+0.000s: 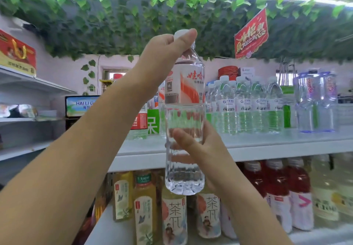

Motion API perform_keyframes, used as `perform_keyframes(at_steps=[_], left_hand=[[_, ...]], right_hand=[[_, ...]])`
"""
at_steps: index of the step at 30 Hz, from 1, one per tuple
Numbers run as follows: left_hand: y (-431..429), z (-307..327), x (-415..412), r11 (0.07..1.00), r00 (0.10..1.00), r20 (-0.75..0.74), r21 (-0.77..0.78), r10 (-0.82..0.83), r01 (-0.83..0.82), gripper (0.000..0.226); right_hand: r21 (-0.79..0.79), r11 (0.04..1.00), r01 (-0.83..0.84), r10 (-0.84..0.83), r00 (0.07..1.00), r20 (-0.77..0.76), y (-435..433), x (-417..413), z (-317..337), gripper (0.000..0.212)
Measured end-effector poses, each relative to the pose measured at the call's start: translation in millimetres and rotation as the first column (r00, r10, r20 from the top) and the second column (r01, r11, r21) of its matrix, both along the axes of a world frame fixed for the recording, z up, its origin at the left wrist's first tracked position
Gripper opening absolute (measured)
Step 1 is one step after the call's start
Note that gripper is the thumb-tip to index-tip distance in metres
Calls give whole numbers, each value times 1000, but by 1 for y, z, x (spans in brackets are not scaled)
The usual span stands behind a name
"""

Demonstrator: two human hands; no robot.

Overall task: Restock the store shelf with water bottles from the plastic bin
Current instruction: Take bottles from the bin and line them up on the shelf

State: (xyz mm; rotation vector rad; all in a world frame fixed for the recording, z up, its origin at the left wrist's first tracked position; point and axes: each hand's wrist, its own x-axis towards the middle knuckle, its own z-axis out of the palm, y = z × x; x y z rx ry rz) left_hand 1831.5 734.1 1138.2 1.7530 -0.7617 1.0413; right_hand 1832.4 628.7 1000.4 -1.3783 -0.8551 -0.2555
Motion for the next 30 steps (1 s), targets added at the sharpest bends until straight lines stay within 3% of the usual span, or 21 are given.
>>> perform_keyframes(at_steps=[12, 17, 19, 21, 24, 27, 30], left_hand=[[7, -15, 17, 996, 982, -182, 60, -48, 60, 33], [5, -43, 25, 960, 972, -185, 266, 144, -92, 35], [6, -60, 31, 845, 926, -151, 478, 345, -237, 39], [6, -81, 39, 721, 861, -93, 595, 501, -355, 43], [4, -112, 47, 551, 731, 40, 629, 682, -548, 48], [5, -137, 56, 452, 652, 35, 693, 758, -562, 58], [6, -155, 63, 323, 596, 180, 701, 783, -636, 58]], right_hand=[[-54, 968, 244, -239, 966, 95, -32, 18, 9, 63], [-28, 957, 289, -284, 951, 123, -49, 35, 23, 49], [25, 963, 269, -270, 956, 110, -56, 44, 28, 43], [65, 959, 276, -281, 955, 93, -61, 53, 32, 38], [94, 941, 325, -332, 941, 65, -66, 66, 36, 36], [109, 925, 363, -371, 927, 63, -69, 78, 38, 31], [131, 917, 376, -386, 921, 55, -71, 87, 39, 21]])
